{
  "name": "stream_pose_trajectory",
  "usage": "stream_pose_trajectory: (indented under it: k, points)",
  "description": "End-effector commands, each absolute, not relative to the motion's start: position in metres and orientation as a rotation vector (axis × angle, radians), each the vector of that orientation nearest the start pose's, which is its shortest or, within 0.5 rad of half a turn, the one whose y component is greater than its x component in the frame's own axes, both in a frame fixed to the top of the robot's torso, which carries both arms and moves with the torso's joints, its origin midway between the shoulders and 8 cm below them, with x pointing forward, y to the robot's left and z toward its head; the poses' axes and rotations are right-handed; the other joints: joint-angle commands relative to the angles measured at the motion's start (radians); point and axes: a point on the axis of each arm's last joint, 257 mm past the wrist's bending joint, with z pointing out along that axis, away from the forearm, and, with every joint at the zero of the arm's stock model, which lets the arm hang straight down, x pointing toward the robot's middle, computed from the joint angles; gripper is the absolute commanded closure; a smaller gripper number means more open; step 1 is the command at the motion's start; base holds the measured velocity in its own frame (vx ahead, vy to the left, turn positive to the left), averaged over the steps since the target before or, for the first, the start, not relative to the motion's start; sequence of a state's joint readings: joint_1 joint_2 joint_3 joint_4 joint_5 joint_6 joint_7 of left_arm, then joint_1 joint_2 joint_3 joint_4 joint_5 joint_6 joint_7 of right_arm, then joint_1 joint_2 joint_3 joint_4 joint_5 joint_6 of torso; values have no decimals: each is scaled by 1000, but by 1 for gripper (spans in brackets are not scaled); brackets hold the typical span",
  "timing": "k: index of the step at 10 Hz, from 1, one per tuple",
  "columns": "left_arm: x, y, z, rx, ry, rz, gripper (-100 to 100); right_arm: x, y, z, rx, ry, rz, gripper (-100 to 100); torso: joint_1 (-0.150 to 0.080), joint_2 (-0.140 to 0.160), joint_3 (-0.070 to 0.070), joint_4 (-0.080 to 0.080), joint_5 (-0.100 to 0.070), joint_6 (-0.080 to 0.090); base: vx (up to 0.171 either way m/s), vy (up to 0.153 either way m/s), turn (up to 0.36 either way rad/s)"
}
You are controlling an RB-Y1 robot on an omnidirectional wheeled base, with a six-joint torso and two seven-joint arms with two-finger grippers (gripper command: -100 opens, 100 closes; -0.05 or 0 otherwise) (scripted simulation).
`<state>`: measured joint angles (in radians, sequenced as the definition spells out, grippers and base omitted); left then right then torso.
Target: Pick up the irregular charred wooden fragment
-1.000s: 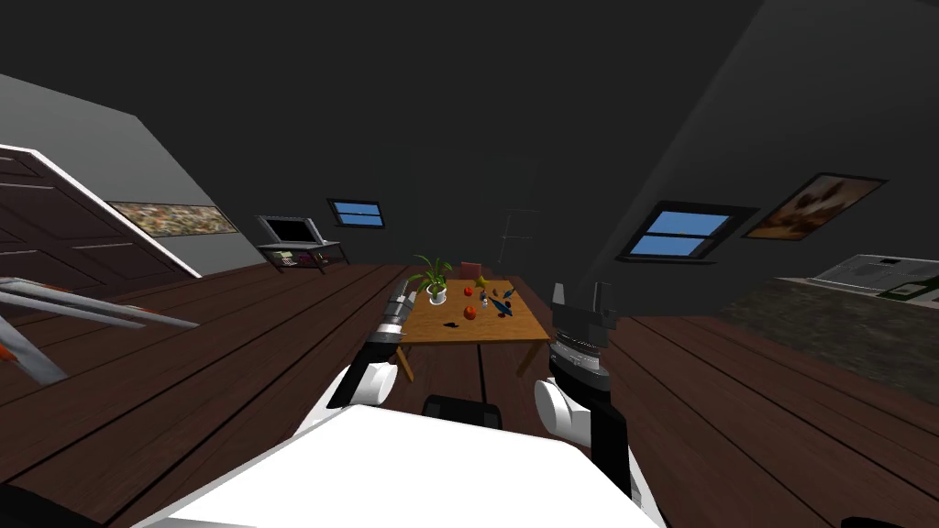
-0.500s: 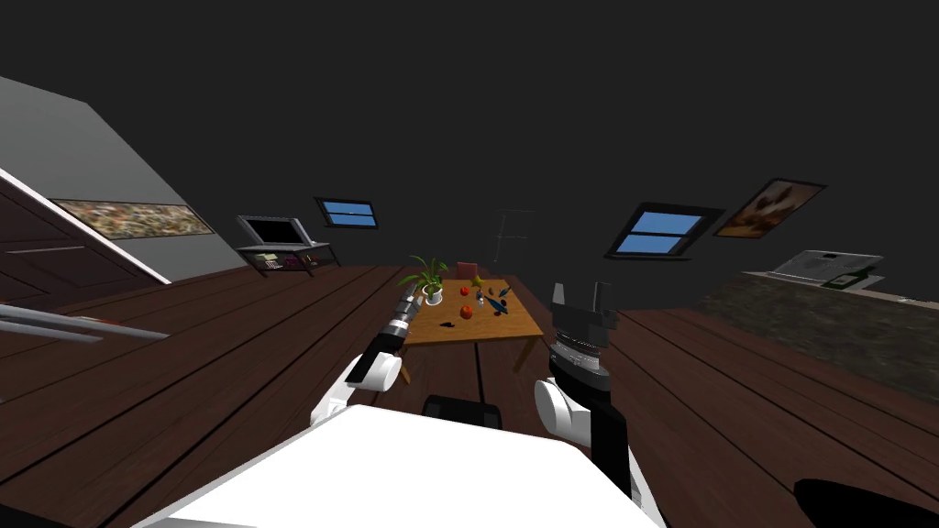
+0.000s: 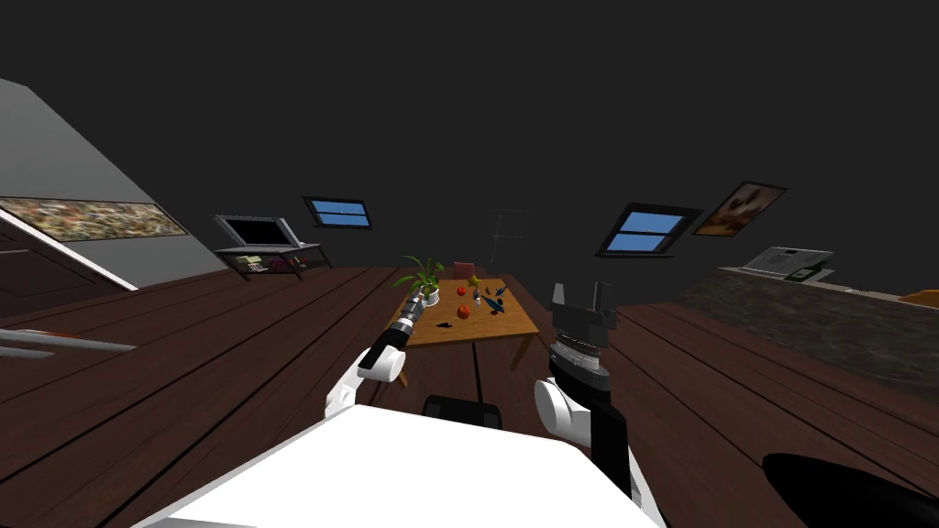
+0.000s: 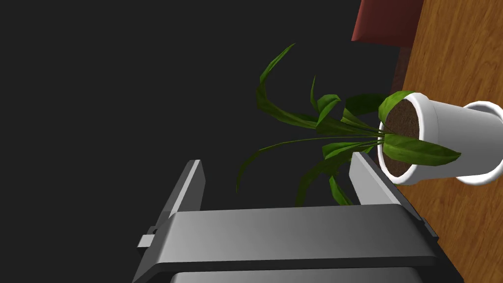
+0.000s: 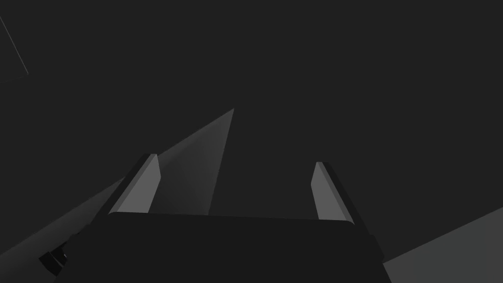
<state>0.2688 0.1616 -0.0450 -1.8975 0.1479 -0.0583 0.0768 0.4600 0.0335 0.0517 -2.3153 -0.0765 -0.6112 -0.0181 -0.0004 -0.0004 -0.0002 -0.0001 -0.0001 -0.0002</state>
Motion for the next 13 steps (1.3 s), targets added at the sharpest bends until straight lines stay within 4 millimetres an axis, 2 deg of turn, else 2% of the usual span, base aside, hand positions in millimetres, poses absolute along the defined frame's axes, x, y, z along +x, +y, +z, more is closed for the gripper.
stream_pose_trajectory:
  k: [1,2,3,6,7,8,9,10,11,12,13]
  points:
    - [482,266,-195,-1226,1133,-1314,-100,317,-269,71,593,399,1465,0,0,0,0,0,0,0,2,-8,-84]
    - [482,266,-197,-1234,1141,-1309,-100,317,-269,71,593,399,1465,0,0,0,0,0,0,0,1,-6,-58]
    - [492,266,-210,-1279,1168,-1310,-100,317,-269,71,593,399,1465,0,0,0,0,0,0,0,0,-8,-118]
    - [500,269,-241,-1363,1221,-1280,-100,317,-269,71,593,399,1465,0,0,0,0,0,0,0,0,-6,-62]
    - [509,267,-250,-1407,1247,-1278,-100,317,-269,71,593,399,1465,0,0,0,0,0,0,0,0,-9,-120]
    - [508,270,-263,-1430,1261,-1259,-100,317,-269,71,593,399,1465,0,0,0,0,0,0,0,0,-5,-60]
    - [516,269,-269,-1469,1282,-1258,-100,317,-269,71,593,399,1465,0,0,0,0,0,0,0,1,-8,-102]
    - [514,272,-285,-1498,1299,-1234,-100,317,-269,71,593,399,1465,0,0,0,0,0,0,0,1,-5,-69]
    - [513,273,-287,-1502,1301,-1230,-100,317,-269,71,593,399,1465,0,0,0,0,0,0,0,0,-1,13]
    - [520,273,-299,-1556,1330,-1214,-100,317,-269,71,593,399,1465,0,0,0,0,0,0,0,-2,-7,-106]
    - [518,276,-310,-1574,1339,-1197,-100,317,-269,71,593,399,1465,0,0,0,0,0,0,0,-1,-4,-73]
